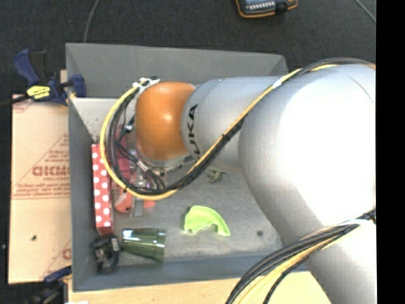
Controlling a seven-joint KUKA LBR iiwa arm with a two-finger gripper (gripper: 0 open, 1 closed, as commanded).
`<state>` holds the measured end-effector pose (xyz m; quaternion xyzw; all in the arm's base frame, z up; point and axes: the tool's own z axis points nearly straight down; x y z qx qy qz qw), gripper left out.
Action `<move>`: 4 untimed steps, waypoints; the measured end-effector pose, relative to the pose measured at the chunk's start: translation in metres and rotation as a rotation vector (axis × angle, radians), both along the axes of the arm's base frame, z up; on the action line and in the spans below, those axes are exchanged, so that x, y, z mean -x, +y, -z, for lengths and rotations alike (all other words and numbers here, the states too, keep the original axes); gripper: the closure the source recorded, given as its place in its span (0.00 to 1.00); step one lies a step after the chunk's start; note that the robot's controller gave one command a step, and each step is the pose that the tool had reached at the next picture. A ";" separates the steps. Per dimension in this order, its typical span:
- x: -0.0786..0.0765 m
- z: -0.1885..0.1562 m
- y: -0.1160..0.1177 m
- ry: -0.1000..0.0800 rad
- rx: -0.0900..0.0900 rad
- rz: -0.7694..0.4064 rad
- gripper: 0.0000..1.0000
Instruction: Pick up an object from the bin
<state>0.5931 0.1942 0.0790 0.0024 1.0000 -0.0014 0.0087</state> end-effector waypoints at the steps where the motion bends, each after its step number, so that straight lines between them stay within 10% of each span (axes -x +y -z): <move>1: 0.057 0.008 0.005 0.003 -0.015 0.508 0.00; 2: 0.002 0.000 -0.002 0.004 0.001 0.020 1.00; 4: 0.004 -0.028 -0.002 0.009 0.002 0.023 1.00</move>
Offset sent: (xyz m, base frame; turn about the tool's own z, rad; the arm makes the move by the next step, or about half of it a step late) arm -0.0015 0.0002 0.0002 0.0198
